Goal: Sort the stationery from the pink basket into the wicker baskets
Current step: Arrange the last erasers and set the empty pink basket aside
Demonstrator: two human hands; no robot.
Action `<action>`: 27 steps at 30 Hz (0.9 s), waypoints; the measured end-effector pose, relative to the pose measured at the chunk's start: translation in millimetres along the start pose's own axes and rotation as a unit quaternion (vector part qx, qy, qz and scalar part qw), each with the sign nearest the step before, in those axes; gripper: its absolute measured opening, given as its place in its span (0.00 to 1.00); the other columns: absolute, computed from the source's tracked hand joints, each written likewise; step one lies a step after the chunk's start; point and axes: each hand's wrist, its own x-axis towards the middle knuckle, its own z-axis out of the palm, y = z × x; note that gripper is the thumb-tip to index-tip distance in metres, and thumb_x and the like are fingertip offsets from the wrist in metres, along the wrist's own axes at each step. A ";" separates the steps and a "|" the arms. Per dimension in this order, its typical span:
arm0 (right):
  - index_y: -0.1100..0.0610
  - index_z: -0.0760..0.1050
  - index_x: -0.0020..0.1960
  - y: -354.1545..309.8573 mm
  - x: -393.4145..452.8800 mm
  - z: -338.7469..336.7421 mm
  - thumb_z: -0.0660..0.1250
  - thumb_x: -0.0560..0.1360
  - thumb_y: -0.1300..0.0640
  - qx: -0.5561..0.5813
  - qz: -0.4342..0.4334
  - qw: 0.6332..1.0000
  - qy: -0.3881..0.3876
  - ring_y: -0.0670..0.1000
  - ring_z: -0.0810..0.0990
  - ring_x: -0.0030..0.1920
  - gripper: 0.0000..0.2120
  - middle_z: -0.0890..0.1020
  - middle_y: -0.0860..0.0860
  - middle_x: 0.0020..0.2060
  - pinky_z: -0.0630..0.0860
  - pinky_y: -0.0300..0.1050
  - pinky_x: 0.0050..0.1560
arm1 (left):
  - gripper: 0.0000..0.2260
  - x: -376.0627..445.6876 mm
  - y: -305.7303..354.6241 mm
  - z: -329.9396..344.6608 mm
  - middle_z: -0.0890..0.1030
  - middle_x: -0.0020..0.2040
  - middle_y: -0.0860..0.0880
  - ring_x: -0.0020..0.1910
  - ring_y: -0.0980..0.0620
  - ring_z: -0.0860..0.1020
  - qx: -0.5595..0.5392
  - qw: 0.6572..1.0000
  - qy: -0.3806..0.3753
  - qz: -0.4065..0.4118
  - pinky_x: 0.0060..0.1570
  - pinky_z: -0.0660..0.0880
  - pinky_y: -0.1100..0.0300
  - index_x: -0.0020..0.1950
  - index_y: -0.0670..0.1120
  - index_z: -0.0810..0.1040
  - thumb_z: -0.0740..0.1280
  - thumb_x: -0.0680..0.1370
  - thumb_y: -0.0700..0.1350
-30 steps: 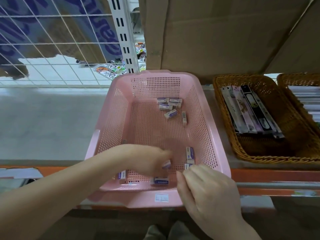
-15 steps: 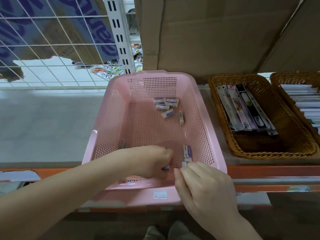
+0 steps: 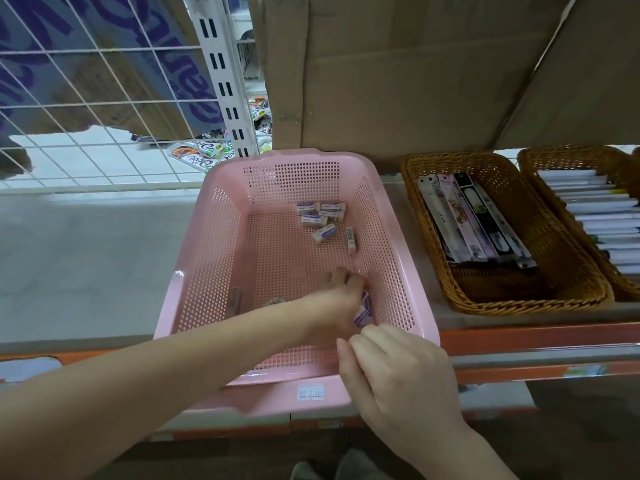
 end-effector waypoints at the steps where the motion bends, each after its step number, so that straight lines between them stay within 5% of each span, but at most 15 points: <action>1: 0.53 0.79 0.30 0.0 -0.1 0.2 0.49 0.81 0.48 0.001 0.001 1.000 0.000 0.41 0.73 0.26 0.28 0.78 0.45 0.26 0.64 0.29 0.30 | 0.29 -0.3 -0.3 0.1 0.59 0.69 0.40 0.68 0.41 0.60 0.008 1.000 -0.007 0.000 0.67 0.59 0.51 0.74 0.42 0.58 0.65 0.77 0.49; 12: 0.52 0.79 0.31 1.7 -1.3 3.0 0.55 0.79 0.49 -0.004 -0.006 1.000 0.002 0.44 0.75 0.26 0.23 0.79 0.45 0.26 0.74 0.36 0.25 | 0.18 3.5 4.7 12.1 0.67 0.64 0.39 0.59 0.42 0.67 0.167 0.984 0.050 0.043 0.55 0.58 0.52 0.68 0.37 0.62 0.56 0.81 0.45; 21: 0.53 0.79 0.30 1.6 -1.2 3.8 0.55 0.79 0.49 -0.004 -0.001 1.000 0.004 0.45 0.75 0.25 0.23 0.79 0.45 0.26 0.73 0.36 0.24 | 0.17 0.9 -4.3 10.7 0.72 0.53 0.42 0.48 0.39 0.74 0.147 0.980 0.090 0.099 0.38 0.64 0.55 0.65 0.43 0.64 0.60 0.76 0.41; 27: 0.53 0.79 0.30 1.7 -2.4 4.5 0.59 0.76 0.50 -0.007 0.004 1.000 0.006 0.46 0.76 0.26 0.19 0.79 0.46 0.26 0.74 0.38 0.24 | 0.08 -0.8 -3.1 0.1 0.70 0.46 0.50 0.41 0.45 0.73 0.168 0.977 0.017 0.126 0.37 0.66 0.58 0.54 0.51 0.64 0.61 0.77 0.45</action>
